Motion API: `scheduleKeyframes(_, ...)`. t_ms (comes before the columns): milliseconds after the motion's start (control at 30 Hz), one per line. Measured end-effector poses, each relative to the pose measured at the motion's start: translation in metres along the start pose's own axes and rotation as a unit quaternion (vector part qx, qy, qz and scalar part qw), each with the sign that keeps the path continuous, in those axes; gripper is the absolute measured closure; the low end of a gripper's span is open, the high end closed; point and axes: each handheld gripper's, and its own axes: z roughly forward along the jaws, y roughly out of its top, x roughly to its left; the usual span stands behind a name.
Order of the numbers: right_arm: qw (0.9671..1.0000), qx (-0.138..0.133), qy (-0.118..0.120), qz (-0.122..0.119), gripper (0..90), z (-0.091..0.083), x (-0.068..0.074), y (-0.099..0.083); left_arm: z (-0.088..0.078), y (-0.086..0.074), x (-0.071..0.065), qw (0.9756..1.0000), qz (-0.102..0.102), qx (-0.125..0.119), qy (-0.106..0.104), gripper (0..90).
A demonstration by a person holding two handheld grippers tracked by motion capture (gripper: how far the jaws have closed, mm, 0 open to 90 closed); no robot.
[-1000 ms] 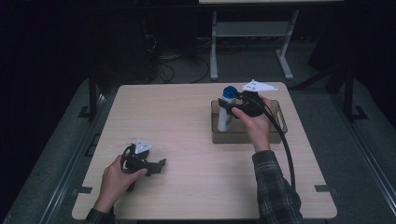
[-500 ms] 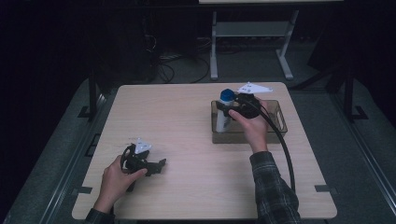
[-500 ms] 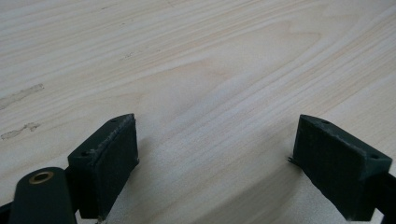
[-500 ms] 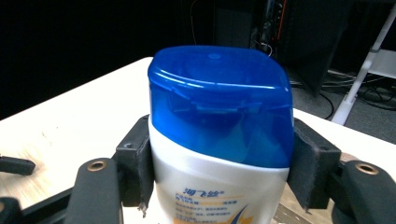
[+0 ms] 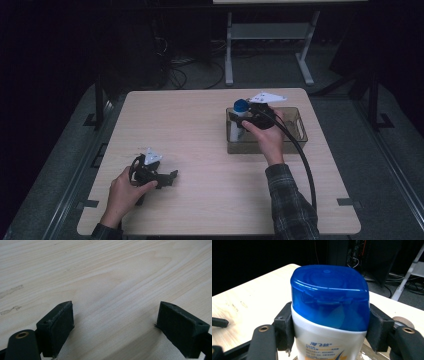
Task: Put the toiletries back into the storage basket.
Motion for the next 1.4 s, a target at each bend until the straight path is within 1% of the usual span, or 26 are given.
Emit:
scheduleKeyframes(200, 0.9999, 0.01, 0.0, 0.0, 34.9, 0.004, 0.001, -0.003, 0.0, 0.0, 0.0, 1.0, 0.002, 0.0, 0.0, 12.8)
scheduleKeyframes(333, 0.9998, 0.022, 0.0, 0.0, 34.8, 0.007, 0.002, -0.005, 0.0, 0.0, 0.0, 1.0, 0.003, 0.0, 0.001, 12.8)
scheduleKeyframes(467, 0.9995, 0.031, -0.003, -0.004, 34.9, 0.01, 0.002, -0.008, 0.0, 0.0, 0.0, 1.0, 0.003, 0.001, 0.001, 12.8)
scheduleKeyframes(567, 0.9995, 0.033, 0.001, 0.0, 34.9, 0.012, 0.001, -0.011, 0.0, 0.0, 0.0, 1.0, 0.003, 0.0, 0.001, 12.8)
scheduleKeyframes(700, 0.9992, 0.04, -0.002, 0.002, 34.8, 0.013, 0.0, -0.016, 0.0, 0.0, 0.0, 1.0, 0.003, 0.001, 0.001, 12.8)
scheduleKeyframes(800, 0.9992, 0.039, 0.001, 0.003, 34.8, 0.013, -0.001, -0.019, 0.0, 0.0, 0.0, 1.0, 0.003, 0.001, 0.001, 12.8)
scheduleKeyframes(967, 0.9992, 0.04, 0.005, -0.001, 34.6, 0.013, 0.0, -0.019, 0.0, 0.0, 0.0, 1.0, 0.003, 0.001, 0.001, 12.8)
scheduleKeyframes(1167, 0.9988, 0.047, 0.016, -0.003, 33.5, 0.013, 0.002, -0.019, 0.0, 0.0, 0.0, 1.0, 0.003, 0.001, 0.001, 12.8)
scheduleKeyframes(1233, 0.9987, 0.048, 0.017, -0.003, 31.6, 0.012, 0.002, -0.019, 0.0, 0.0, 0.0, 1.0, 0.003, 0.001, 0.001, 12.8)
scheduleKeyframes(1300, 0.9984, 0.05, 0.024, -0.003, 26.7, 0.013, 0.003, -0.019, 0.0, 0.0, 0.0, 1.0, 0.003, 0.001, 0.001, 12.8)
scheduleKeyframes(1367, 0.9983, 0.054, 0.023, -0.005, 23.6, 0.014, 0.004, -0.019, 0.0, 0.0, 0.0, 1.0, 0.003, 0.001, 0.001, 12.8)
scheduleKeyframes(1400, 0.9982, 0.053, 0.028, -0.004, 21.8, 0.014, 0.005, -0.02, 0.0, 0.0, 0.0, 1.0, 0.003, 0.001, 0.001, 12.8)
